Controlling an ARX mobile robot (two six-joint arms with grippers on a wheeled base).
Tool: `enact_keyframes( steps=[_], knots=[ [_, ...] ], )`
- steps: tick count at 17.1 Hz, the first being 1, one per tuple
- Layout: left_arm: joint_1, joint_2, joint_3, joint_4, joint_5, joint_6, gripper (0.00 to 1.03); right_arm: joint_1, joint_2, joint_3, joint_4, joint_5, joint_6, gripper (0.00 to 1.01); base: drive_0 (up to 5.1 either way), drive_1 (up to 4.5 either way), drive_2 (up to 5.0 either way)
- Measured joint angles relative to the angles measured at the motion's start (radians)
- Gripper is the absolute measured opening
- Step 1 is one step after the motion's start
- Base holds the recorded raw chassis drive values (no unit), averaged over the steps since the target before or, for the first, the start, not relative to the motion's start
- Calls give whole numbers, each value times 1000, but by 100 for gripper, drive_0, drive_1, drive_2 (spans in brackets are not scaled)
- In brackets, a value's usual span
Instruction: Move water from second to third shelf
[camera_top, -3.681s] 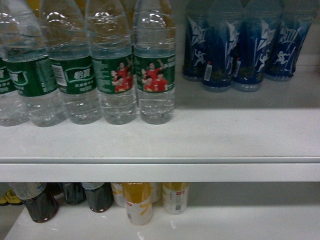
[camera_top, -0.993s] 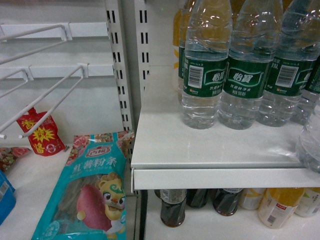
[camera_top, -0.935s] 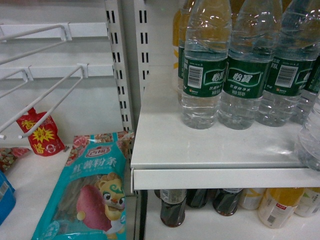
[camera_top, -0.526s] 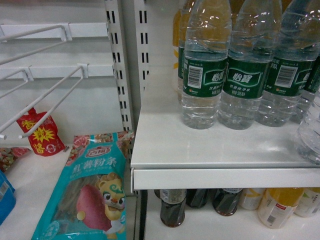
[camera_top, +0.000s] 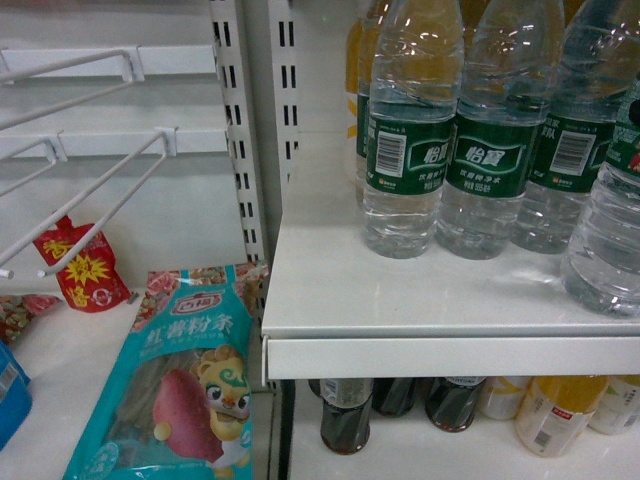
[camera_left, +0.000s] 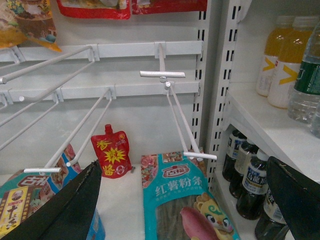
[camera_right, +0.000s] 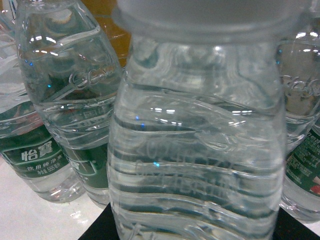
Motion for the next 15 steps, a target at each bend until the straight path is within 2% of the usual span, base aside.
enact_keyframes(
  steps=[5,9,10,11,12,15],
  knots=[
    [0,0,0,0,0,0,98,8,27,23,-1,8,16,41,0,0,0],
    [0,0,0,0,0,0,98,7,33,23,7,9,16,42,0,0,0],
    [0,0,0,0,0,0,98,7,34,23,6,10,16,52,0,0,0],
    [0,0,0,0,0,0,98,7,35,23,7,10,16,54,0,0,0],
    [0,0,0,0,0,0,98,6,35,23,6,10,14,63,0,0,0],
    [0,0,0,0,0,0,98,6,34,29,21,10,14,100,0,0,0]
  ],
)
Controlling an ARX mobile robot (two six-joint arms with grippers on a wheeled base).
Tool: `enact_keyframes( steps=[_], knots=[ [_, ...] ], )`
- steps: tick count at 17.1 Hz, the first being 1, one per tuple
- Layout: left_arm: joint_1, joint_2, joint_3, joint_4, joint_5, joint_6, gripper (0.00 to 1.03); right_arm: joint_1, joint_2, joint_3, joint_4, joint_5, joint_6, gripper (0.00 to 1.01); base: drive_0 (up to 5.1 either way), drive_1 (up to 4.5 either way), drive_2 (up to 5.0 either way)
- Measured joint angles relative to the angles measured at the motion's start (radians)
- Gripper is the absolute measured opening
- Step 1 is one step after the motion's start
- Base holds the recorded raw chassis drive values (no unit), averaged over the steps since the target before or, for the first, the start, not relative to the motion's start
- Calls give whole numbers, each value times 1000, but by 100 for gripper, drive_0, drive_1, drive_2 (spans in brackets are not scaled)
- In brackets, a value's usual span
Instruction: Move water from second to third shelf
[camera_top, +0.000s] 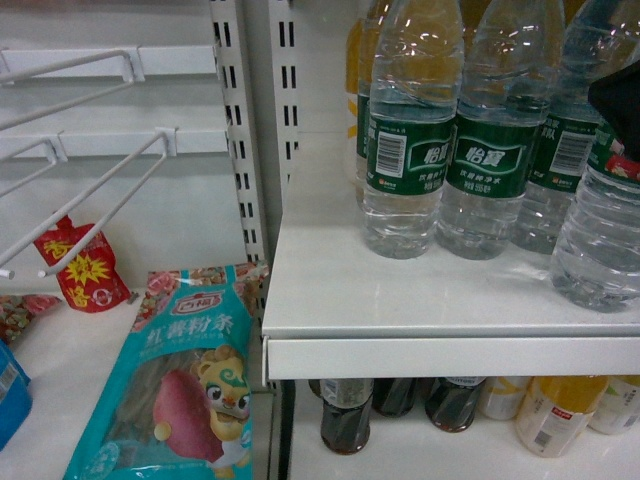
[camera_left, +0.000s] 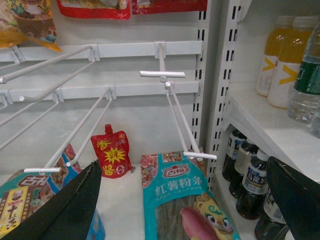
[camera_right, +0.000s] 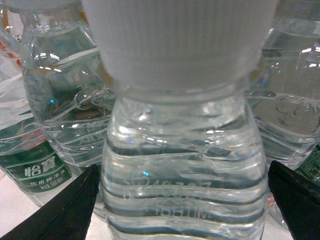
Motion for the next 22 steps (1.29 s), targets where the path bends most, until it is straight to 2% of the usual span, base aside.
enact_keyframes(
  steps=[1,6,13,16,20,22],
  knots=[
    [0,0,0,0,0,0,98,0,0,0,0,0,0,98,0,0,0],
    [0,0,0,0,0,0,98,0,-60,-2,-36,11,-5,98,0,0,0],
    [0,0,0,0,0,0,98,2,-256,-77,-159,23,-5,98,0,0,0],
    [0,0,0,0,0,0,98,30,-382,-126,-255,28,-5,98,0,0,0],
    [0,0,0,0,0,0,98,51,-461,-145,-303,39,-6,98,0,0,0],
    [0,0,0,0,0,0,98,54,-519,-164,-327,46,-18,98,0,0,0]
  ],
)
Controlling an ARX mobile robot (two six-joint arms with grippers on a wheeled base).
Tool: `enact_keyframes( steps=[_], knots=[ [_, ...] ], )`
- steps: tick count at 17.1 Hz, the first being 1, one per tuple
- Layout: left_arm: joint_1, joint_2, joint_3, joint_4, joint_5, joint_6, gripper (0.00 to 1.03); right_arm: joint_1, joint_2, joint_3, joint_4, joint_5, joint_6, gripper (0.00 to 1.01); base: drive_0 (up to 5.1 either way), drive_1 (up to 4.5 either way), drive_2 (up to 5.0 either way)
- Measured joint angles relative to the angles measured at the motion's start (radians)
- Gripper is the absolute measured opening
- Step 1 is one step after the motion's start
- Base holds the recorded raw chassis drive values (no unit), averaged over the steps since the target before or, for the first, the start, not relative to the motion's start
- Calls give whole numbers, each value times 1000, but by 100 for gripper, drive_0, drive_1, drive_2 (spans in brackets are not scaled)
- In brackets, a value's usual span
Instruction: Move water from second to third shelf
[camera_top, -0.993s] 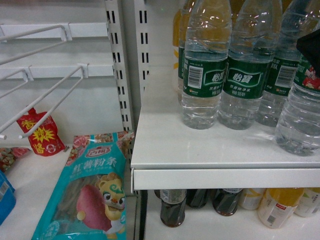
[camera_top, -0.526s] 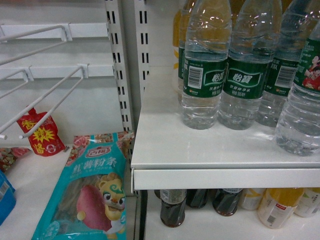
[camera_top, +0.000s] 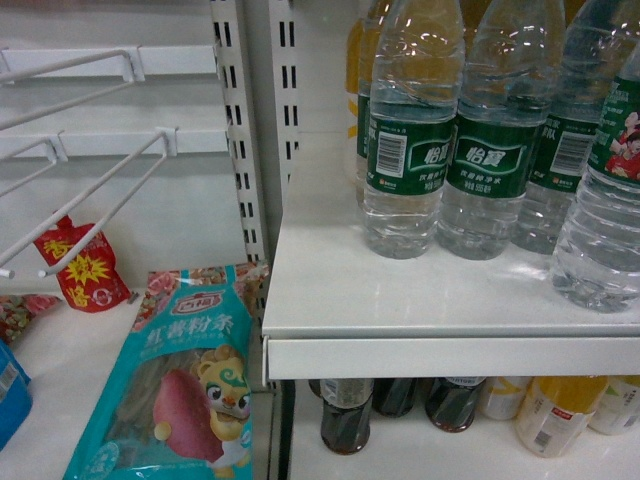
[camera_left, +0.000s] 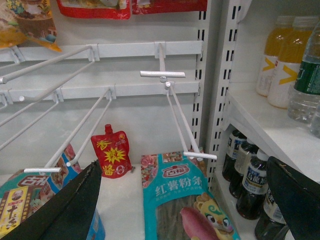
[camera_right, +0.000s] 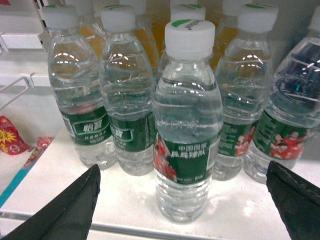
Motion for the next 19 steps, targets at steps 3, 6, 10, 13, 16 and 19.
enact_keyframes(
  steps=[3,6,10,13,16,19],
  knots=[
    [0,0,0,0,0,0,98,4,-87,-23,-70,6,-3,98,0,0,0],
    [0,0,0,0,0,0,98,5,-269,-58,-208,19,-10,98,0,0,0],
    [0,0,0,0,0,0,98,-33,-544,-201,-168,129,-28,59,0,0,0],
    [0,0,0,0,0,0,98,-212,-660,-361,-115,-56,-32,2,0,0,0],
    [0,0,0,0,0,0,98,-212,-798,-398,-255,-56,-32,2,0,0,0],
    [0,0,0,0,0,0,98,-212,-832,-409,-250,-56,-32,2,0,0,0]
  ],
)
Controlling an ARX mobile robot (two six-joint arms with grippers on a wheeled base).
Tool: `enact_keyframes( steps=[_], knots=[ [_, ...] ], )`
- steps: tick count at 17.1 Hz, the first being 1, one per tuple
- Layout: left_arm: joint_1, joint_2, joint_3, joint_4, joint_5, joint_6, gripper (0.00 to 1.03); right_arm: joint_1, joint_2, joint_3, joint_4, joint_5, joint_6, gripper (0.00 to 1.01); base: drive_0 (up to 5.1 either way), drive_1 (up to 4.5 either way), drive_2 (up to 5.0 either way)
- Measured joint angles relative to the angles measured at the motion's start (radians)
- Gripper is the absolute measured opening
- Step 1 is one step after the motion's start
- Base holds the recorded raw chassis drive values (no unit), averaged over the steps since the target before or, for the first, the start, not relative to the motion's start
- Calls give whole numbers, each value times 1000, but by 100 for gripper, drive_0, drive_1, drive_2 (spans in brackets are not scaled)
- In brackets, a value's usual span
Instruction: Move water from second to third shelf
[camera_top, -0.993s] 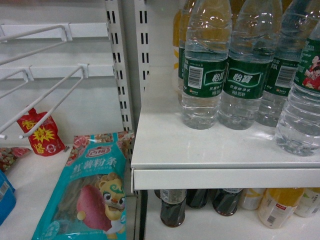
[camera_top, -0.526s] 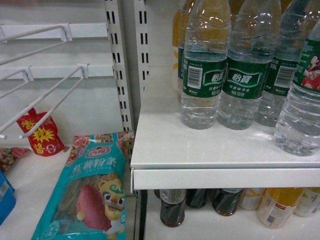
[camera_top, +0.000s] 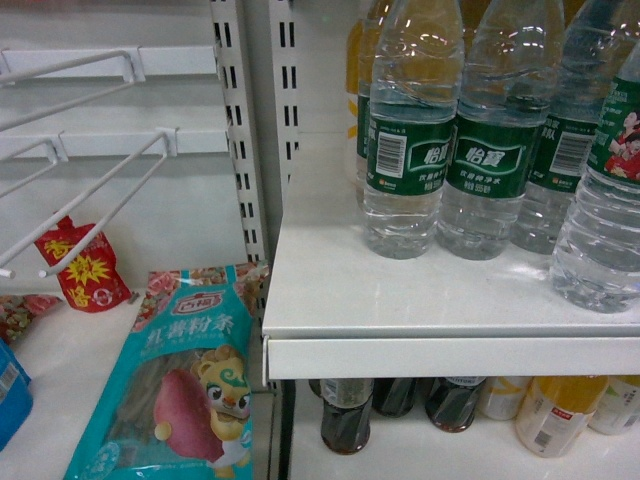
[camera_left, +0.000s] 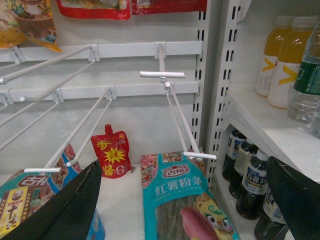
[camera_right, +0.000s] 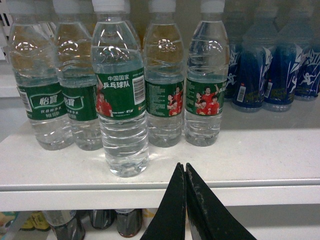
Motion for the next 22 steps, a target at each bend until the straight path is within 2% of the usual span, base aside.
enact_keyframes(
  steps=[15,22],
  knots=[
    [0,0,0,0,0,0,98,0,-44,-39,5,2,0,2,0,0,0],
    [0,0,0,0,0,0,98,0,-44,-39,5,2,-1,85,0,0,0]
  ],
)
